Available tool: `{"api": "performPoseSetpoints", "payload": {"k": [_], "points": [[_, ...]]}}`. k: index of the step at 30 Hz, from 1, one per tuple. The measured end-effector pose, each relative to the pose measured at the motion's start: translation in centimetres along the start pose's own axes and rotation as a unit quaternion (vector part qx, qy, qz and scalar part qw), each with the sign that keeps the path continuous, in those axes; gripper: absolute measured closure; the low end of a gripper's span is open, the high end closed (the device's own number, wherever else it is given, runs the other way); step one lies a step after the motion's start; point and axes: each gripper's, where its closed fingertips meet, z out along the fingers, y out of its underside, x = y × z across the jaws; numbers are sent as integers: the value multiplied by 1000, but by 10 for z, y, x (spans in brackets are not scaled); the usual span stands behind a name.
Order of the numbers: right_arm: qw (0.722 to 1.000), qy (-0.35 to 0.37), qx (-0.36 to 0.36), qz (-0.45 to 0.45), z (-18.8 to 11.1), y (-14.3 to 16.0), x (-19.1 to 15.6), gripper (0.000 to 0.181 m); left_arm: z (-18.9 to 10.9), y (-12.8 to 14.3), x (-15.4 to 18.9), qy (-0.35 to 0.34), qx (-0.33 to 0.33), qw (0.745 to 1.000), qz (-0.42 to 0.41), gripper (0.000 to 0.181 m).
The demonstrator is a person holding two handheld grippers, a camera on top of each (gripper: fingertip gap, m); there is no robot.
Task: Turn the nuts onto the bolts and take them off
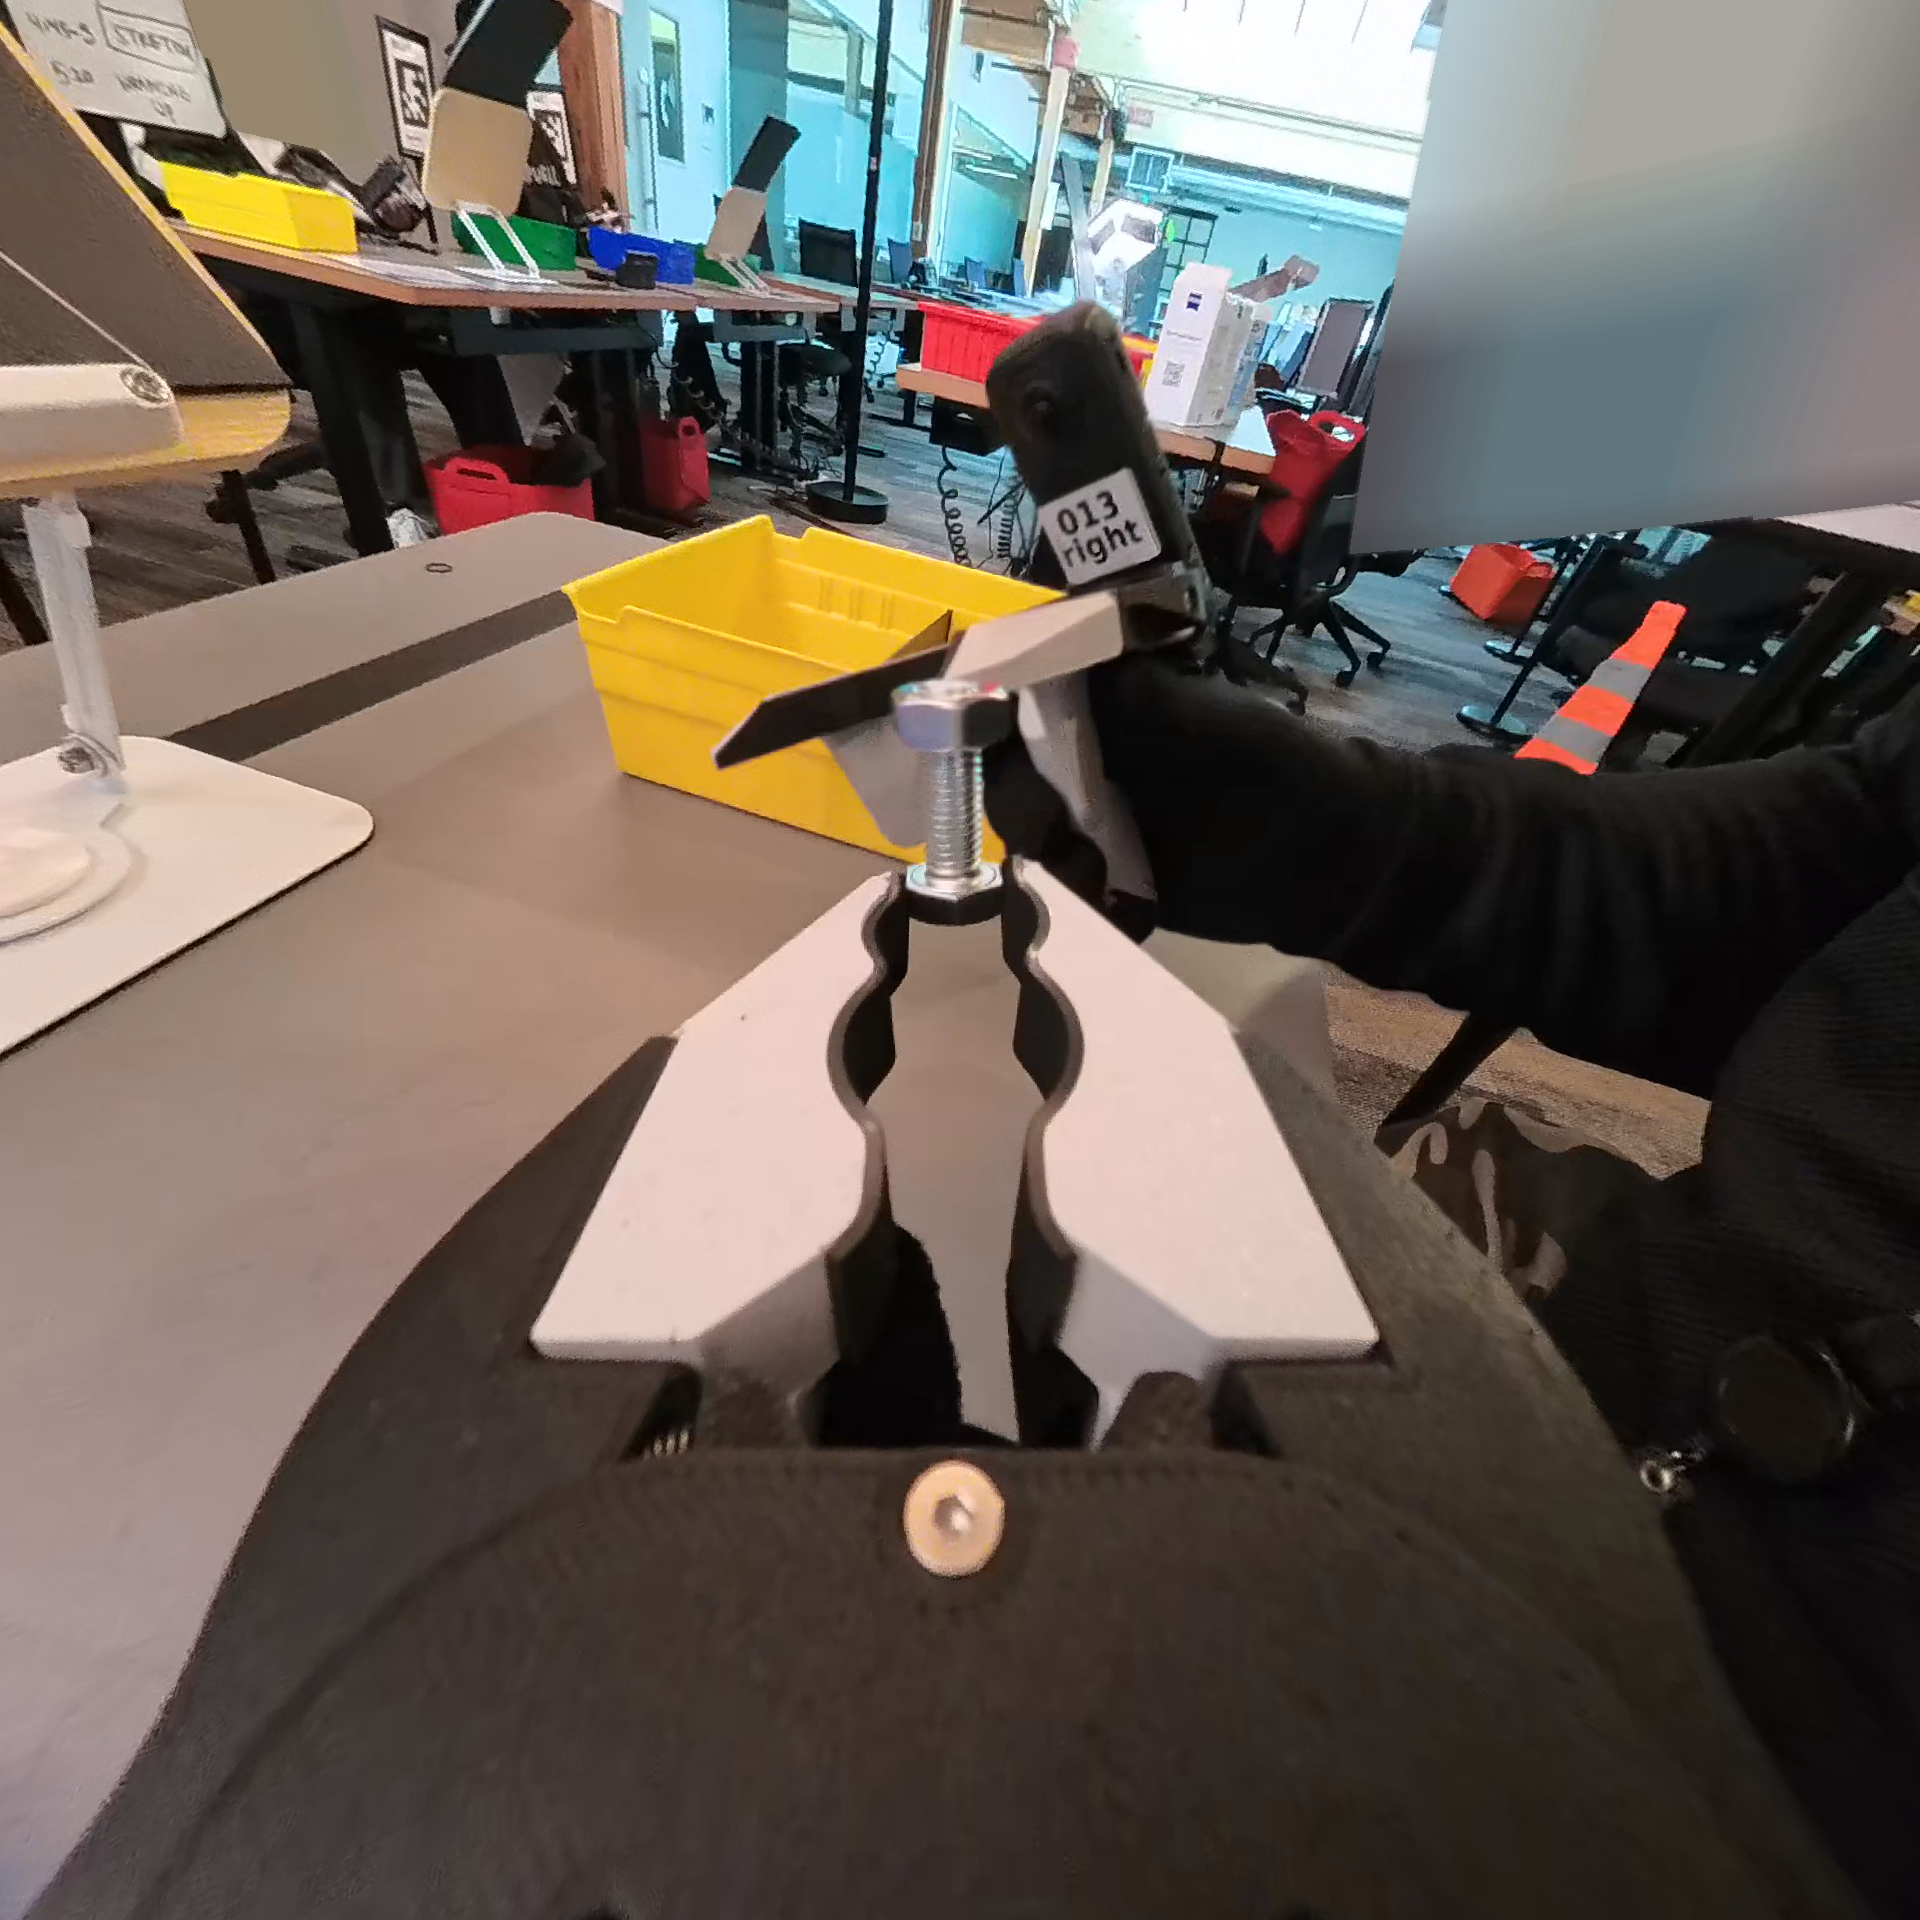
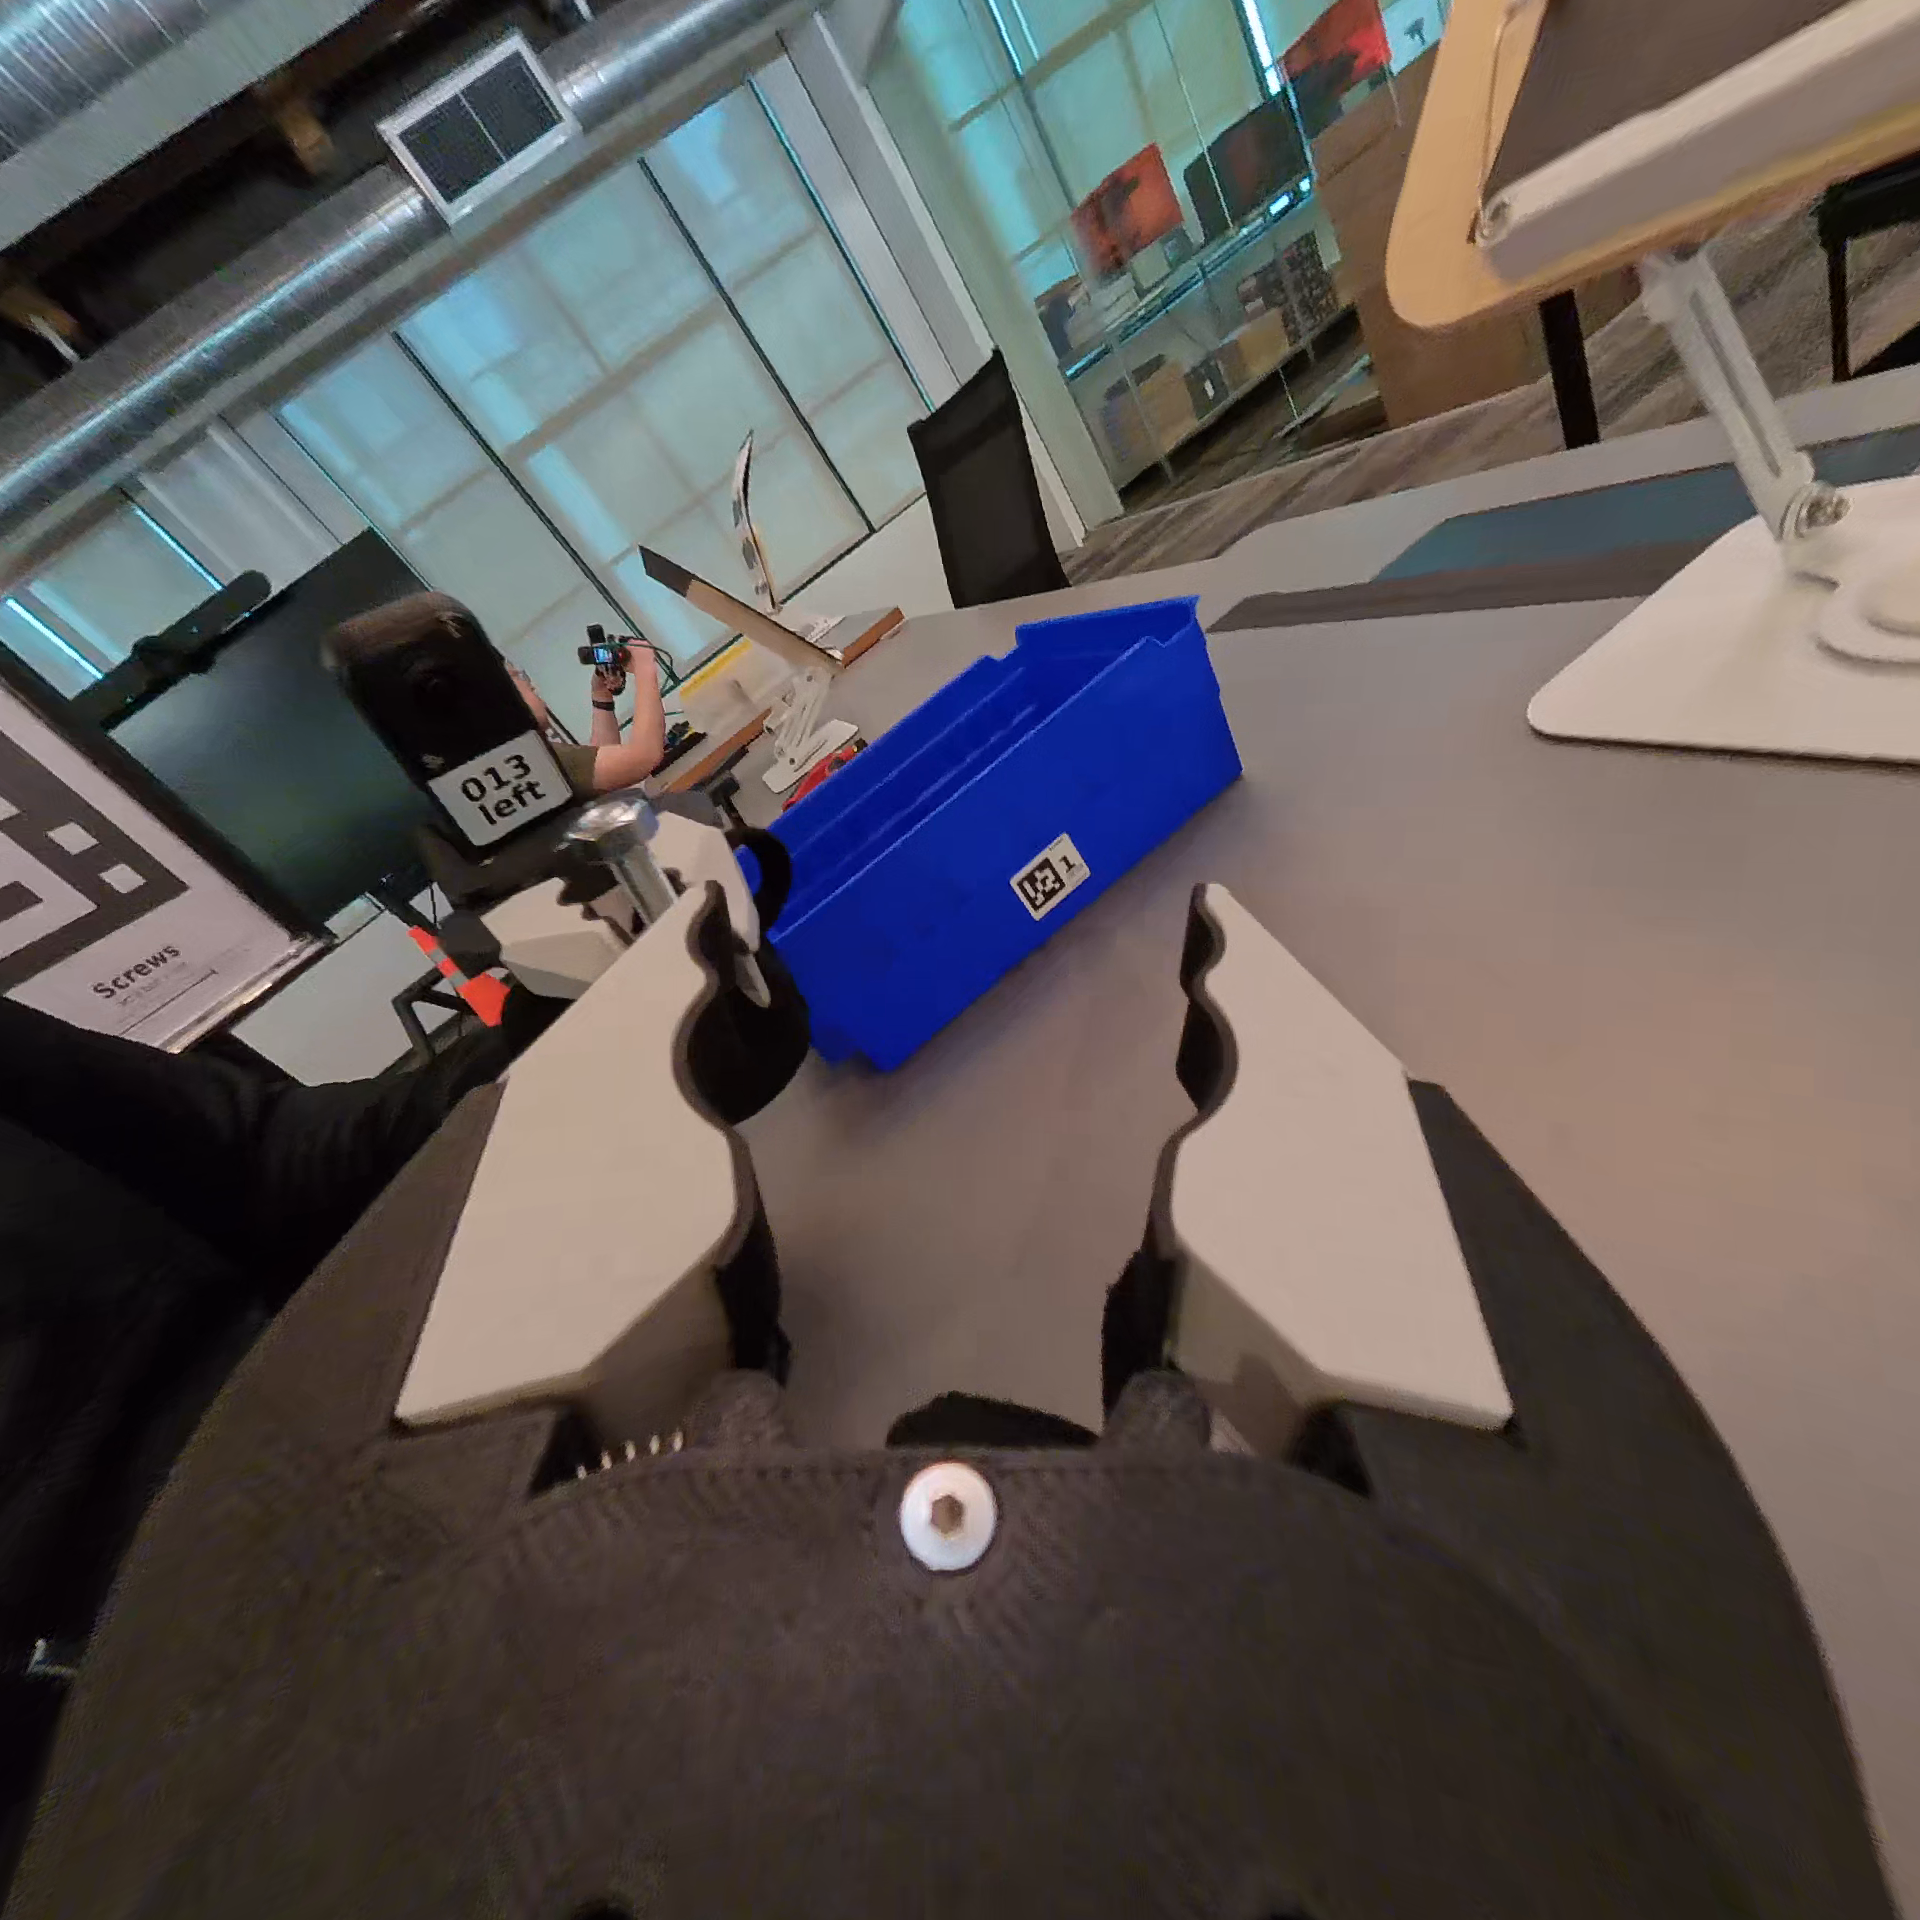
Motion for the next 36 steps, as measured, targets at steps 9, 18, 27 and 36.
{"api": "performPoseSetpoints", "payload": {"k": [9, 18, 27, 36], "points": [[996, -62, -28, -54, 33, 9, -55, 90, 11, 7, 14, 19, -11, 1000, 5, 165], [1000, -17, 15, -5, 0, -6, -8, 95, 1, -8, 8, 14, 15, 1000, -3, 165], [996, -71, -11, -45, 28, 2, -55, 88, 7, -4, 19, 27, 9, 1000, 1, 165], [998, -54, 23, -9, 6, -12, -31, 93, -4, -17, 10, 20, 35, 999, -9, 166]]}}
